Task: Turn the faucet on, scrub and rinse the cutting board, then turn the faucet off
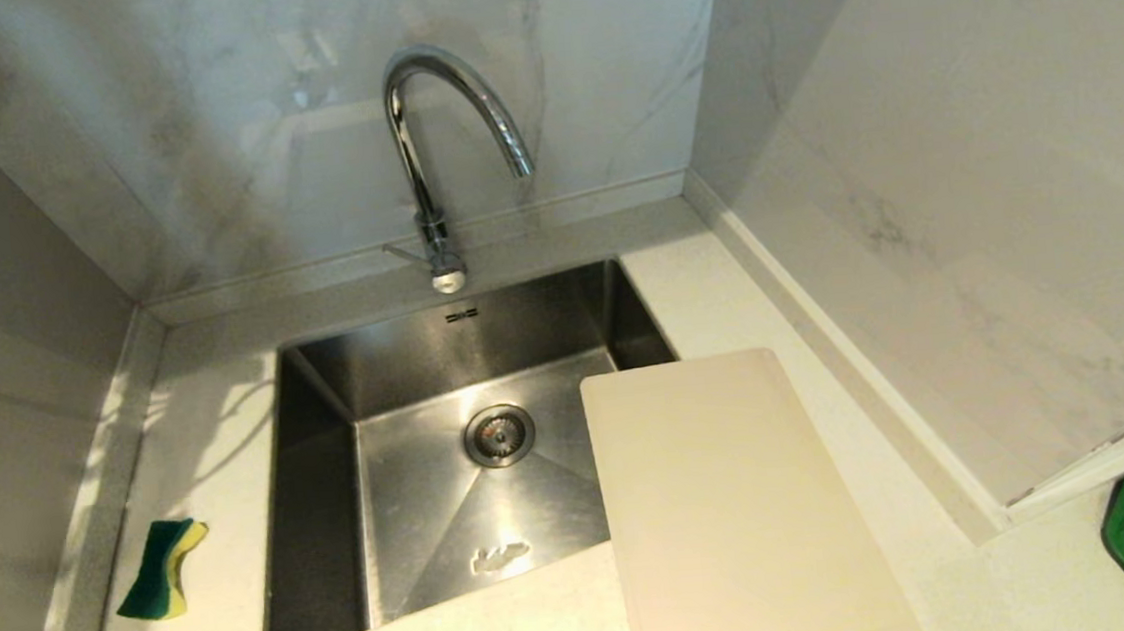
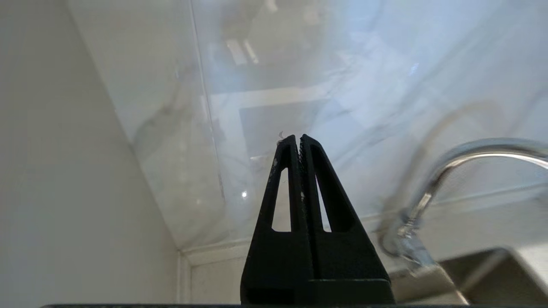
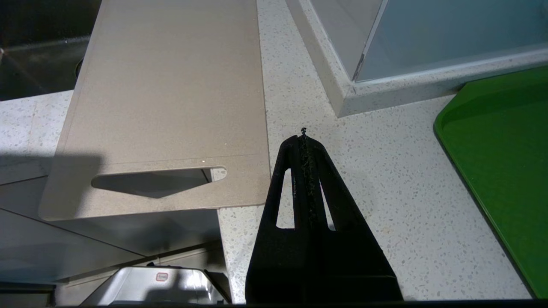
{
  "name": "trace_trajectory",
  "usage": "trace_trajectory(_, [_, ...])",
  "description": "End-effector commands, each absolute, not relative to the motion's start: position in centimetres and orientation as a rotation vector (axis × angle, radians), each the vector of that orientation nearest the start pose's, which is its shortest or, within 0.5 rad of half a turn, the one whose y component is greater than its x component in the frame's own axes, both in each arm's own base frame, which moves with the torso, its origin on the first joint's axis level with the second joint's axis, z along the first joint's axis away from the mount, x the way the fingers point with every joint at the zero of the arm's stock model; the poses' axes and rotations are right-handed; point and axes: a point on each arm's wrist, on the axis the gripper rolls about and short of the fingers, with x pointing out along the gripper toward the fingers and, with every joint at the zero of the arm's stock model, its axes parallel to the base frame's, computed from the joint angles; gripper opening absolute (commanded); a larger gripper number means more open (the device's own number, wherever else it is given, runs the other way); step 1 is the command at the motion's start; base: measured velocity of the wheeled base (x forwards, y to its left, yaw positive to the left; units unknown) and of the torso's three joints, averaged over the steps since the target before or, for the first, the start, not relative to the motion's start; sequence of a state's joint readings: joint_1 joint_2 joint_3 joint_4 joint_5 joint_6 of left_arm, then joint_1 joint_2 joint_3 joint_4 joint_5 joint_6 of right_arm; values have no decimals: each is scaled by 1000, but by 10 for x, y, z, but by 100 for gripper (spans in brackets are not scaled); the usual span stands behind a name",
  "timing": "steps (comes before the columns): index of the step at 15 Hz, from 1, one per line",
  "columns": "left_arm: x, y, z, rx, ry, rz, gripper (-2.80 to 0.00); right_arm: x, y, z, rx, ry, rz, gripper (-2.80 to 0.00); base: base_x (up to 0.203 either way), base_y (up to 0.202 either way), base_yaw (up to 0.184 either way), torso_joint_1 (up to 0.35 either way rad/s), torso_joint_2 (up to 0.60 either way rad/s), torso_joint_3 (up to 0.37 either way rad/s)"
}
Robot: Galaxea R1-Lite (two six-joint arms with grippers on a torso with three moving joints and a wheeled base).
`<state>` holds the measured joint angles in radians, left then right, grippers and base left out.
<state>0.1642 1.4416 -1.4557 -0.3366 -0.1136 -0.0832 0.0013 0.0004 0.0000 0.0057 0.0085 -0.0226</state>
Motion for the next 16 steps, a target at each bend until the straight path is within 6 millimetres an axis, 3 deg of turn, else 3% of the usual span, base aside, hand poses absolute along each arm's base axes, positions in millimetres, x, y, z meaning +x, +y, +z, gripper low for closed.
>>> trace_trajectory(1, [174, 28, 433, -17, -427, 27, -280, -23, 0, 75, -23, 6, 11, -280, 0, 0, 0, 0, 0, 0])
trace_trajectory(4, [128, 20, 435, -12, -457, 21, -280, -23, 0, 75, -23, 6, 8, -280, 0, 0, 0, 0, 0, 0])
trace_trajectory(7, [83, 11, 409, -13, -431, 7, -280, -23, 0, 74, -23, 8, 10, -280, 0, 0, 0, 0, 0, 0])
trace_trajectory(9, [63, 8, 376, -21, -379, 0, -280, -23, 0, 75, -23, 6, 8, -280, 0, 0, 0, 0, 0, 0])
trace_trajectory(16, [27, 0, 256, -97, -173, -68, -280, -23, 0, 75, -23, 7, 8, -280, 0, 0, 0, 0, 0, 0])
